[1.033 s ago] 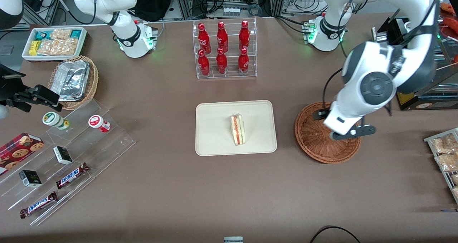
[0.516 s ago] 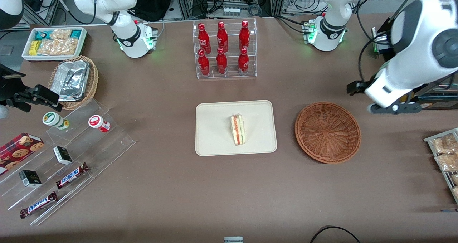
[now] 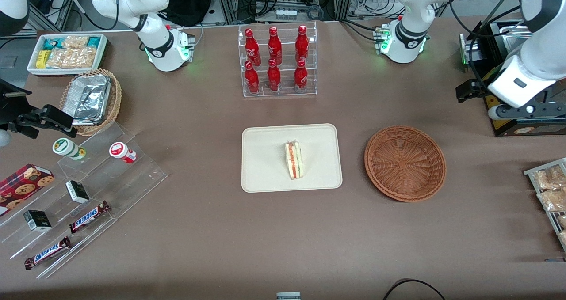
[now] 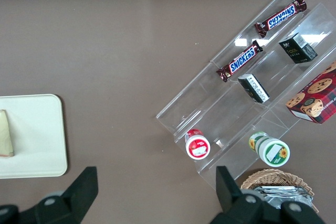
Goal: Place sandwich from basket to tray
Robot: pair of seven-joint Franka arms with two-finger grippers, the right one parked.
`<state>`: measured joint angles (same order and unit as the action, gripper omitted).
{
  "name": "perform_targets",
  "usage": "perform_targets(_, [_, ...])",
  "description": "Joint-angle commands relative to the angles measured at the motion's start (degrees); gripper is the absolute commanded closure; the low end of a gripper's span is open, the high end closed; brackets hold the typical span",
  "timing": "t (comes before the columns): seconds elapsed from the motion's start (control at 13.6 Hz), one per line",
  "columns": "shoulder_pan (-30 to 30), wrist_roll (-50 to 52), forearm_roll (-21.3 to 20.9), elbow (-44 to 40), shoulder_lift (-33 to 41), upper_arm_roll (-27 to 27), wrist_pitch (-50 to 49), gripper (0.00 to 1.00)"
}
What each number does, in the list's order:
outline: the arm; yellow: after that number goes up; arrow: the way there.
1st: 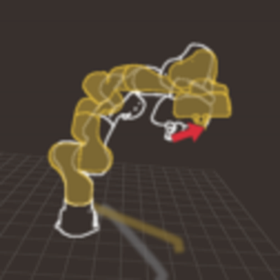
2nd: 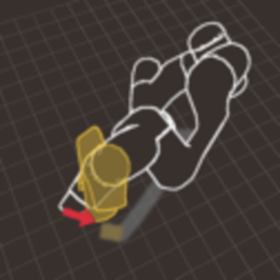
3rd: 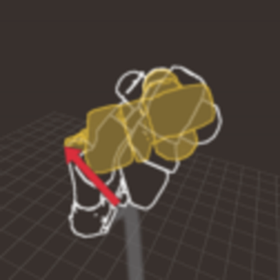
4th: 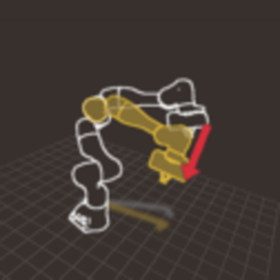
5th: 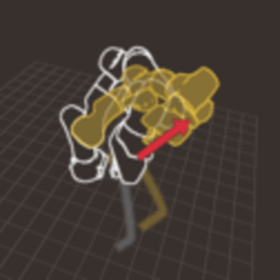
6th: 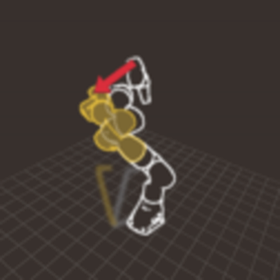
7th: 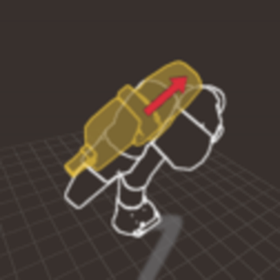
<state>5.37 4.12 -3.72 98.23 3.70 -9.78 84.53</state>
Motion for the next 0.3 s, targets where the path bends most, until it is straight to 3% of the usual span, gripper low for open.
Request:
perform_targets(0.0, [0.43,-1.05,0.91,-0.94,1.48,1.42,-1.38,0.00])
perform_targets(0.22, [0.43,-1.13,3.36,-2.60,1.49,1.86,-1.30,0.00])
